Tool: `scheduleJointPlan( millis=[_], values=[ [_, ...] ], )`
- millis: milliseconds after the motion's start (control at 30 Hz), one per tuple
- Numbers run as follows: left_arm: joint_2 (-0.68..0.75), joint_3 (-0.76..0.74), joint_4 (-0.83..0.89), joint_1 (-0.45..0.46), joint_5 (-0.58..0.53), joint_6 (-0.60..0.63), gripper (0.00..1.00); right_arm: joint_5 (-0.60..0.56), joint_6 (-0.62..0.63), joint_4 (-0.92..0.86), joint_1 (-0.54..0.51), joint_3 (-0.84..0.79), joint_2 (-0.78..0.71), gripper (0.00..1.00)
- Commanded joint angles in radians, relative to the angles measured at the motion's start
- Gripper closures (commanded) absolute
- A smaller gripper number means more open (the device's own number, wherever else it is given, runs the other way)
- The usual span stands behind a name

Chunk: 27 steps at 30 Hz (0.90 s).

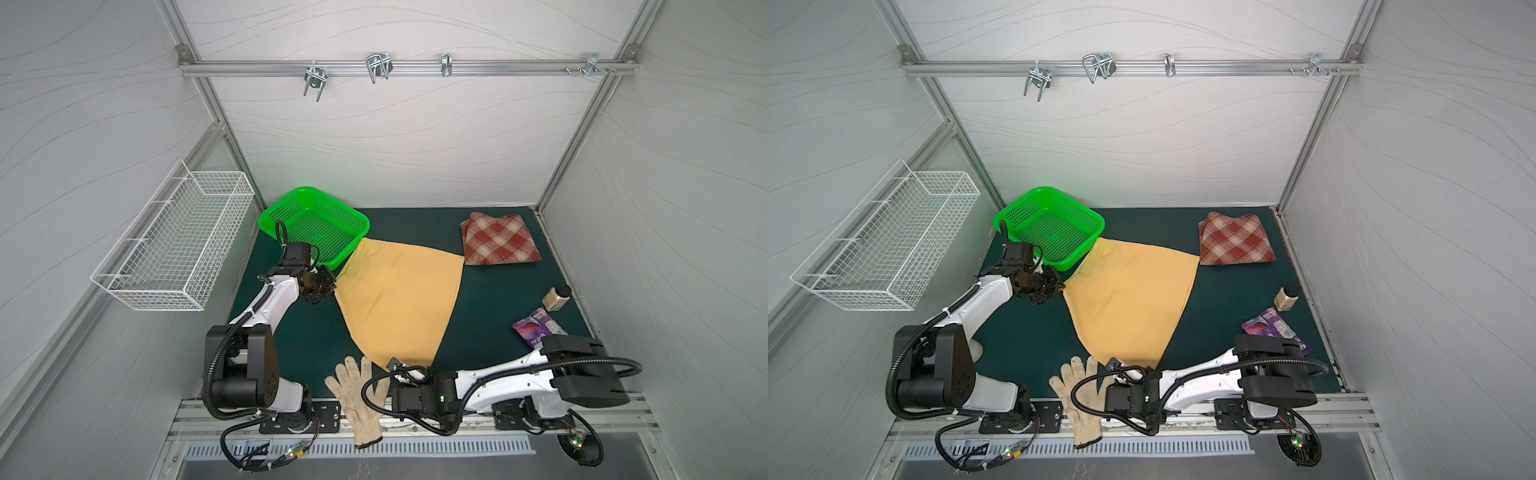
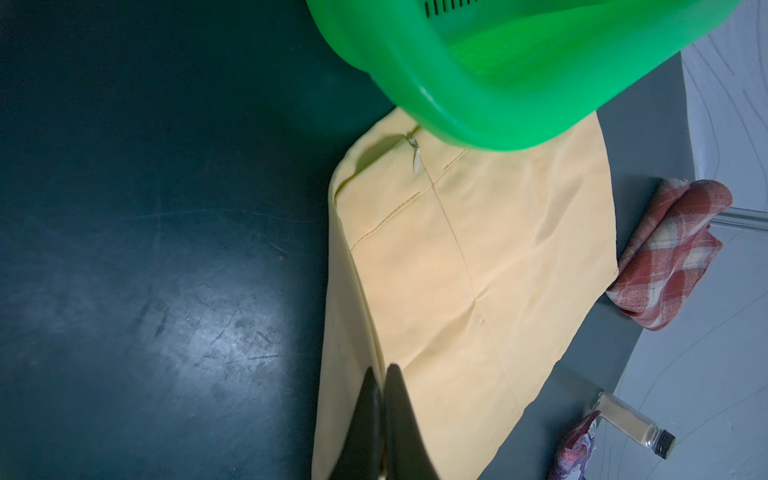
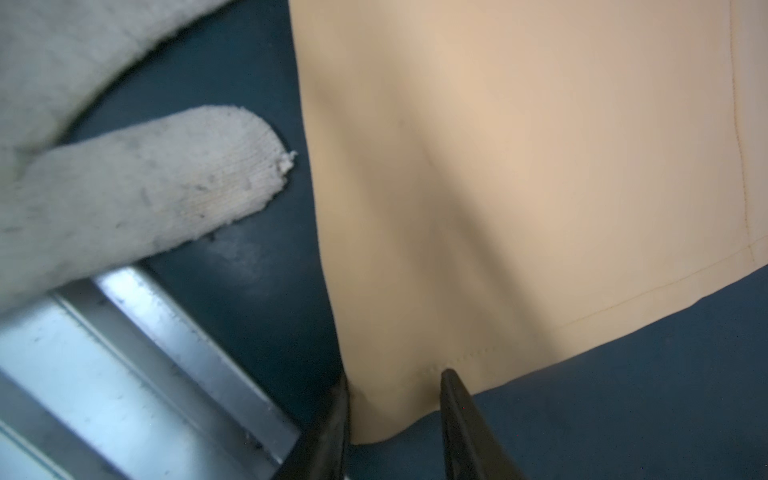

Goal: Fold and stack the skirts
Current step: 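Grasp the yellow skirt's opposite corners with both grippers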

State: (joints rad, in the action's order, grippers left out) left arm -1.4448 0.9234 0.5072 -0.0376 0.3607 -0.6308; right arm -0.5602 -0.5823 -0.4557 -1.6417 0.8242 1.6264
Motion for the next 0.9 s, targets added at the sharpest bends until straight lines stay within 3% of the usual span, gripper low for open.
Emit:
scheduleJointPlan(
  millis=[0,100,500,867],
  values=[
    [-0.009,0.038,-0.012,-0.007,0.014,0.017,1.0,0.002,-0.026,-0.023,0.032,-0.05,0.014,0.65],
    [-0.01,0.039,-0.012,-0.007,0.014,0.018,1.0,0.002,-0.027,-0.022,0.046,-0.062,0.003,0.66],
    [-0.011,0.049,0.002,-0.007,0.011,0.026,1.0,0.037,-0.012,-0.043,0.016,-0.027,-0.073,0.86],
    [0.086,0.084,0.074,-0.008,0.002,0.031,1.0,0.188,0.009,-0.096,-0.009,0.054,-0.191,0.88]
  ],
)
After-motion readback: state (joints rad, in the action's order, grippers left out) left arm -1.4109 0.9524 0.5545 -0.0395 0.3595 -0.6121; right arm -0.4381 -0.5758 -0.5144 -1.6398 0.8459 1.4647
